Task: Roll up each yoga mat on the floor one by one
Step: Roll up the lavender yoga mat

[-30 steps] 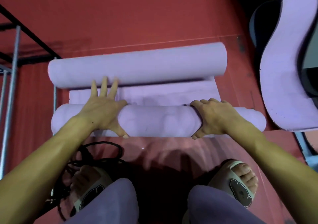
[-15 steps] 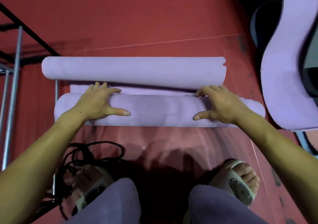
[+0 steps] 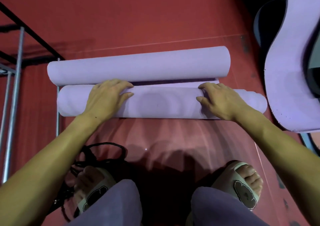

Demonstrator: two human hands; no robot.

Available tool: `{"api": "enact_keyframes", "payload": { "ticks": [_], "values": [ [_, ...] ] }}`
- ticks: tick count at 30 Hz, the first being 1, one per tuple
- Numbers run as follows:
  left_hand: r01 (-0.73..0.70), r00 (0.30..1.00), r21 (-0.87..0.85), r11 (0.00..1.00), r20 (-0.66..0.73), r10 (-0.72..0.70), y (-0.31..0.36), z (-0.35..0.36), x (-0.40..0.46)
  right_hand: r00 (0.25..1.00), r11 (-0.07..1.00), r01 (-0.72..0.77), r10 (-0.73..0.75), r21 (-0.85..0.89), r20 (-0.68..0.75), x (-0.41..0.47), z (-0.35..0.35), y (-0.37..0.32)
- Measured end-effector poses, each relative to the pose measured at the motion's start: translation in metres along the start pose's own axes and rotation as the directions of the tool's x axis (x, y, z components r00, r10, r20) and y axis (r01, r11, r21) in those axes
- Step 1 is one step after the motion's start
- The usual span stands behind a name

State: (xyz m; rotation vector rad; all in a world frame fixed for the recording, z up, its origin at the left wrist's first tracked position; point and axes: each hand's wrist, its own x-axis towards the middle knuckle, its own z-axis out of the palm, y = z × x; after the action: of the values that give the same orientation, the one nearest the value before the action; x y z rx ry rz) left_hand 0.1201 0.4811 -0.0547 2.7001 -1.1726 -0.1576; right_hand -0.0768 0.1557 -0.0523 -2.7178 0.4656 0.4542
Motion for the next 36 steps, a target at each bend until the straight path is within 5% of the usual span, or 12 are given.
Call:
{"api": "enact_keyframes", "payload": {
  "ticks": [9,16,26,36],
  "values": [
    [0.030,0.980,0.032,0.999,0.195,-0.036,0.007,-0.013,0.006,0.998,0.997,0.036,-0.033,-0.064,0.046,0.013,-0.002,0.006],
    [-0.014,0.961,0.177,0.984,0.273,-0.035,0.008,-0.007,0.009,0.979,0.992,-0.034,0.009,-0.120,-0.202,0.003,0.012,0.003],
    [-0.037,0.931,0.286,0.958,0.359,-0.071,0.015,-0.008,0.019,0.993,0.960,0.056,-0.083,-0.274,-0.089,0.004,0.012,0.004],
    [-0.046,0.629,0.144,0.989,0.773,-0.083,0.029,-0.033,0.004,0.918,0.987,0.069,-0.006,-0.145,0.396,-0.029,0.000,-0.005]
  ]
}}
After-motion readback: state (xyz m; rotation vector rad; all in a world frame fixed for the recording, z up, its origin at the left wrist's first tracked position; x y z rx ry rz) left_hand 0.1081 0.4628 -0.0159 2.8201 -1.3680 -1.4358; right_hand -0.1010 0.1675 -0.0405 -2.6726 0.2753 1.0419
